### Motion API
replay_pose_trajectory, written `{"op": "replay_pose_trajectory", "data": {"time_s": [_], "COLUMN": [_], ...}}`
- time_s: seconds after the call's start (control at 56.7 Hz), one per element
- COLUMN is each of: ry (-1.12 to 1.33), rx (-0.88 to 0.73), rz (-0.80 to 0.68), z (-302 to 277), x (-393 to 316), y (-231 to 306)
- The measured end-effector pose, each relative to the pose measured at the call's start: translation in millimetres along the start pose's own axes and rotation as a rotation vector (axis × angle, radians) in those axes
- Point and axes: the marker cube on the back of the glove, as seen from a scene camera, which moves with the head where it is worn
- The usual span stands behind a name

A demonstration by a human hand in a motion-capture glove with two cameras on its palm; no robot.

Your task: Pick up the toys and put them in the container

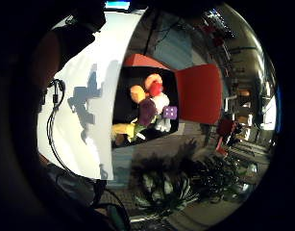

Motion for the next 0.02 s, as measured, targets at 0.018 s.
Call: {"op": "replay_pose_trajectory", "data": {"time_s": [0.018], "ry": [-0.001], "rx": [0.002], "rz": [0.002], "z": [-0.2], "x": [0.9], "y": [-0.1]}}
